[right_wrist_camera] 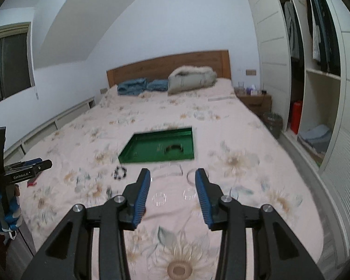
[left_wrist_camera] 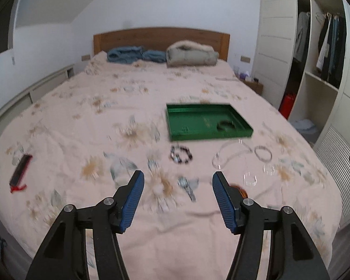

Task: Organize jewelry
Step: 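Withdraw both tools from the tray back toward the jewelry, then grasp the amber bangle with the left tool while the right tool grasps the twisted silver hoop, then carry the amber bangle and silver hoop into the green tray and release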

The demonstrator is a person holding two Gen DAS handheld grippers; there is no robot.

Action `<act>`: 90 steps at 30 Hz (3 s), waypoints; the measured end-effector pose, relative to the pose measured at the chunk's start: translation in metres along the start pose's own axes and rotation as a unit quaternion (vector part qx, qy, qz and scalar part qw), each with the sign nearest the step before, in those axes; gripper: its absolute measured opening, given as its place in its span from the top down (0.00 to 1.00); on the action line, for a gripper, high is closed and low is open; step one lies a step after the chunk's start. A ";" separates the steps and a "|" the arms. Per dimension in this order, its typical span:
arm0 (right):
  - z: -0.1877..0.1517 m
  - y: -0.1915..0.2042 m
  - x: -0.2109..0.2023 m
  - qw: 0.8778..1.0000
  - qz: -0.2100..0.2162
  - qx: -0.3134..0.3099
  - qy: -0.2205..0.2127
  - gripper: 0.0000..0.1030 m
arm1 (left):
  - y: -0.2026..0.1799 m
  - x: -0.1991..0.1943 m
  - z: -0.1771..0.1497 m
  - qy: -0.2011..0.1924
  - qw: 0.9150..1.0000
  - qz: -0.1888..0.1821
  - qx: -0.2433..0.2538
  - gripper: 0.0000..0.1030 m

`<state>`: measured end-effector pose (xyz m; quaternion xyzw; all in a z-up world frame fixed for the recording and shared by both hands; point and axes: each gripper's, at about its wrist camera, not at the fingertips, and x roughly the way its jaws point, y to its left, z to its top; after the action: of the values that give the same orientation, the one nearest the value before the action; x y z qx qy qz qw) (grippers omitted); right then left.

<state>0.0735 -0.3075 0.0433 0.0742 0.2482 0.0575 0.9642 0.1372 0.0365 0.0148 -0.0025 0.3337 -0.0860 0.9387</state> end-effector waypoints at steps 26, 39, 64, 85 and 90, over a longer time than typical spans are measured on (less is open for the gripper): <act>-0.081 -0.014 0.195 0.982 0.080 0.002 0.169 0.70 | -0.074 0.190 -0.043 0.179 0.979 -0.090 0.022 0.70; -0.081 0.005 0.278 0.965 0.072 -0.049 0.249 0.80 | -0.082 0.214 -0.053 0.196 0.975 -0.087 0.055 0.80; -0.089 0.014 0.263 0.974 0.041 -0.067 0.213 0.95 | -0.090 0.199 -0.056 0.144 0.988 -0.047 0.036 0.89; -0.081 0.006 0.149 0.990 0.027 -0.018 0.136 0.95 | -0.086 0.124 -0.050 0.091 0.995 -0.026 0.034 0.90; -0.078 0.009 0.130 0.992 0.026 -0.018 0.124 0.95 | -0.082 0.112 -0.048 0.077 0.996 -0.021 0.032 0.90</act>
<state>0.1483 -0.2708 -0.0837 0.0553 0.3623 0.0958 0.9255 0.1791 -0.0602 -0.0874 0.0270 0.4021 -0.1161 0.9078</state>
